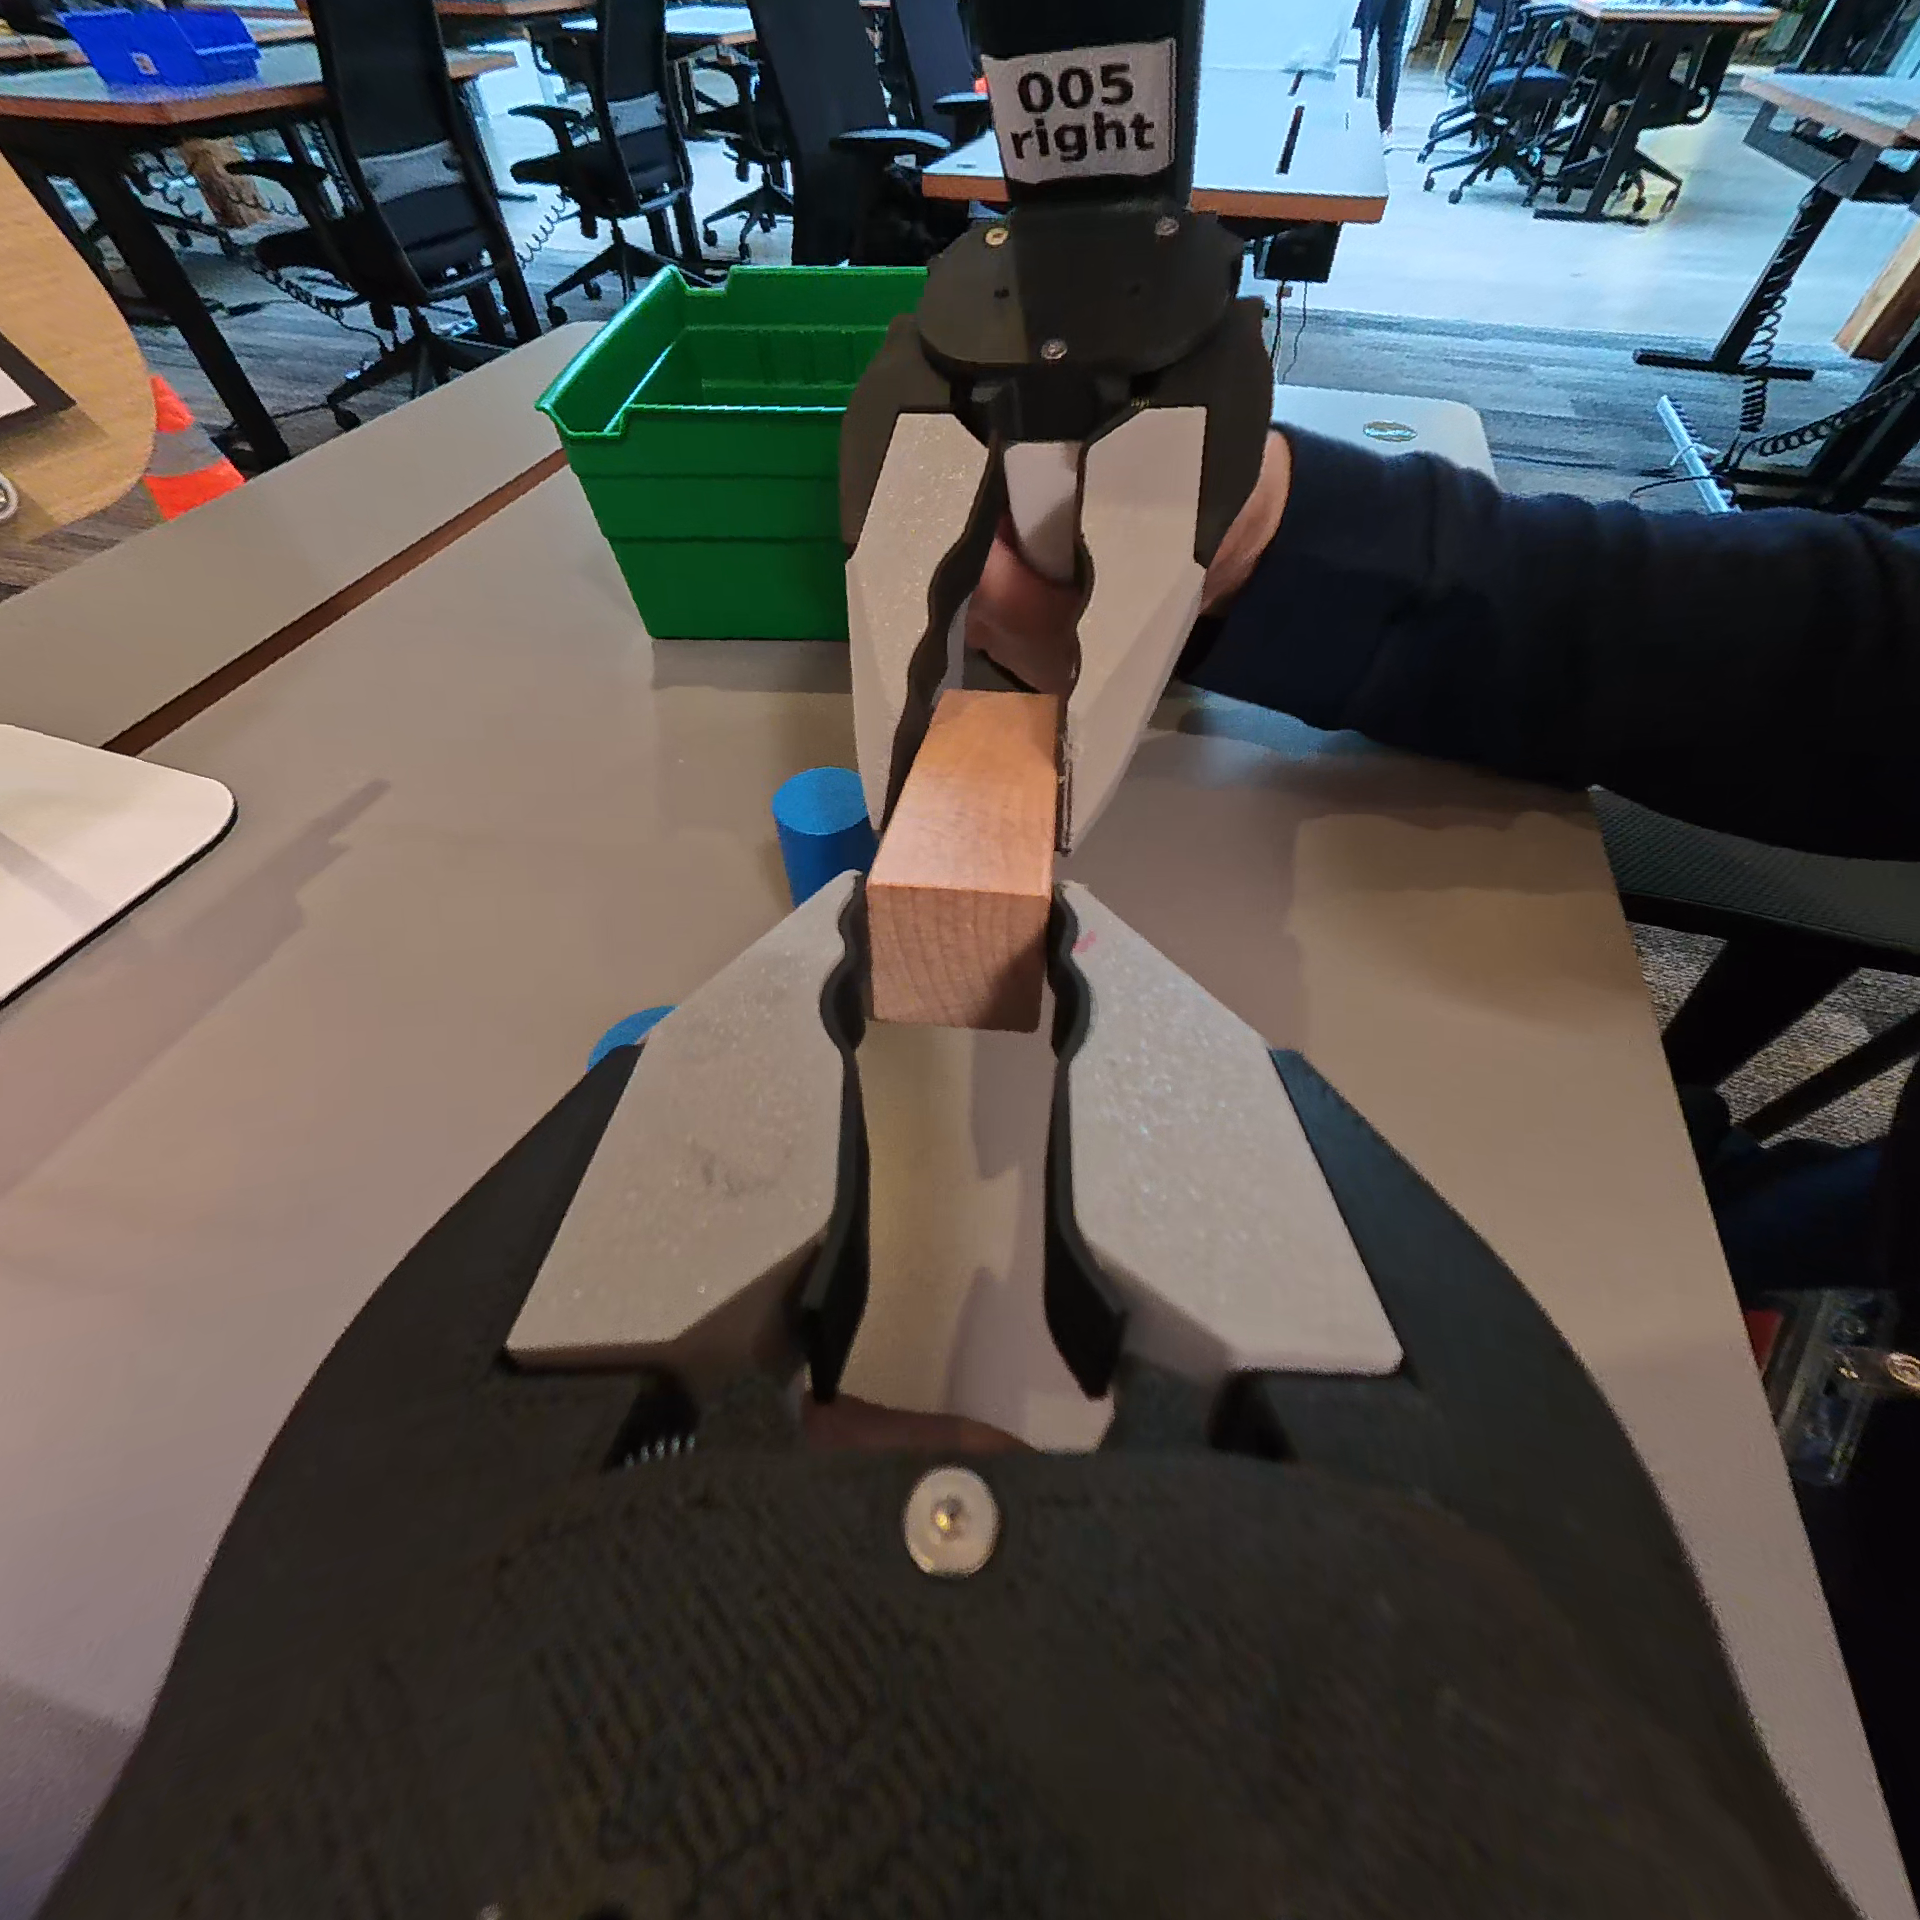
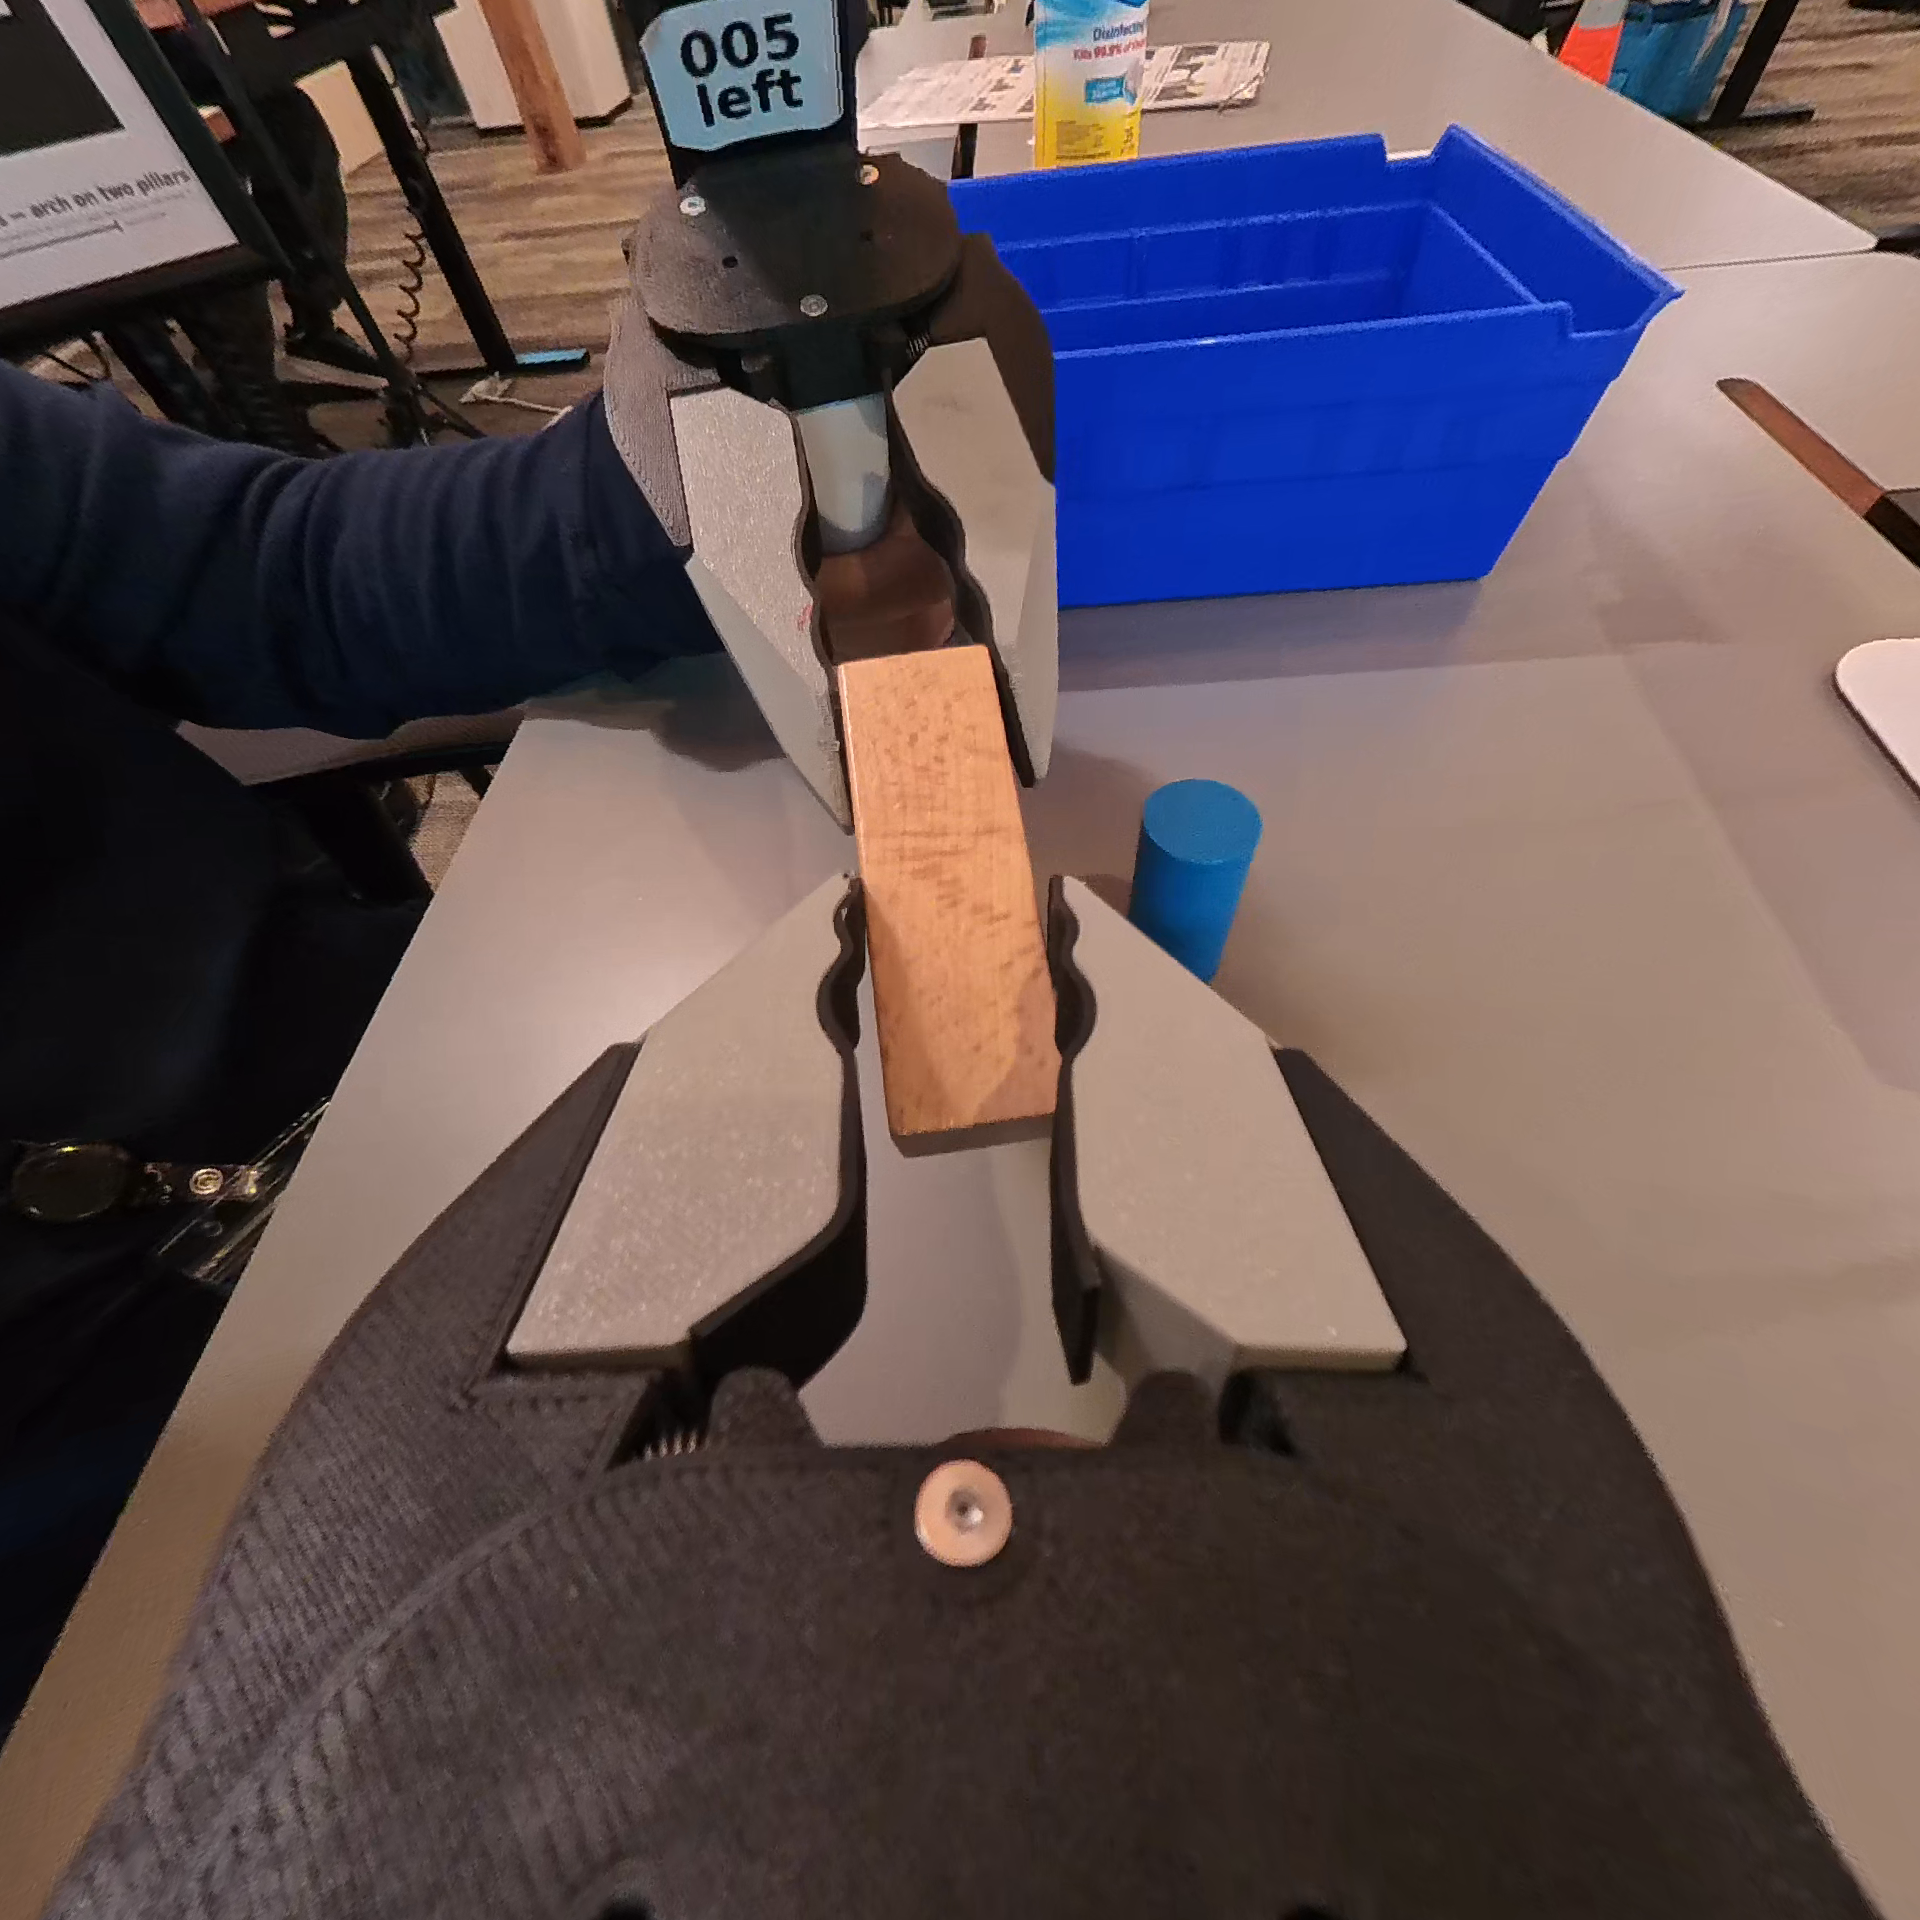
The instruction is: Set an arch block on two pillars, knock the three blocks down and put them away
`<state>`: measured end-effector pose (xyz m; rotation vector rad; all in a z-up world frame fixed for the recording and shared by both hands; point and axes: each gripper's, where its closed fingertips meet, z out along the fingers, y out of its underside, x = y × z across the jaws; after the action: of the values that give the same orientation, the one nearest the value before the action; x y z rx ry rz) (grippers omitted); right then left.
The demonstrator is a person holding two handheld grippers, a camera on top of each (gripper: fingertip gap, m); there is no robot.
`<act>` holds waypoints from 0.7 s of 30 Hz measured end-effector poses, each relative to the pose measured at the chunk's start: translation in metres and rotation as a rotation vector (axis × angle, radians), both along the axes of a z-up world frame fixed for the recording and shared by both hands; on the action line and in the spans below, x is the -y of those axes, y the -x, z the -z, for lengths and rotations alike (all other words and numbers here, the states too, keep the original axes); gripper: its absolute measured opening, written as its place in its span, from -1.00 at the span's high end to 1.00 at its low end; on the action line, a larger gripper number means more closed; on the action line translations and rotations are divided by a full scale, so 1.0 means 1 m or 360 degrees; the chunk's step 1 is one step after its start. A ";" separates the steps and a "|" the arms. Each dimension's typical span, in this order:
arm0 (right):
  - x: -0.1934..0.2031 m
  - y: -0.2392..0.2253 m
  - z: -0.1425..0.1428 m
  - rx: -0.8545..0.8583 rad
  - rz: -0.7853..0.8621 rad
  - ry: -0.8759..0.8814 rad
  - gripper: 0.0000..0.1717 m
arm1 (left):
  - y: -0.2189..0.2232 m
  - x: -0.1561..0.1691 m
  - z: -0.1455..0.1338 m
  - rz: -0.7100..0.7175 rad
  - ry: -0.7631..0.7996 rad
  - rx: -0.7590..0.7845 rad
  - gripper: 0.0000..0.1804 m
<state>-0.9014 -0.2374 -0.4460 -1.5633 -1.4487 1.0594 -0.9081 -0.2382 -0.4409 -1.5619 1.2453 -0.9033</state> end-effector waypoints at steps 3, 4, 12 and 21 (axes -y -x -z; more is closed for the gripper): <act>-0.001 0.001 -0.001 -0.0012 0.0016 0.0029 0.62 | 0.001 0.000 -0.001 -0.0003 0.0001 0.0010 0.65; 0.000 0.002 -0.002 -0.0013 0.0010 0.0031 0.62 | 0.001 0.000 -0.002 0.0002 0.0007 0.0015 0.65; 0.000 -0.001 -0.009 -0.0054 0.0013 0.0032 0.60 | 0.001 0.002 -0.002 0.0022 0.0021 0.0022 0.66; 0.007 0.000 -0.003 0.0163 0.0015 -0.0032 0.64 | -0.002 0.006 -0.001 0.0059 0.0027 0.0021 0.66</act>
<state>-0.9013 -0.2442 -0.4428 -1.6292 -1.5141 0.9683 -0.9057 -0.2446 -0.4402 -1.5487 1.2639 -0.9485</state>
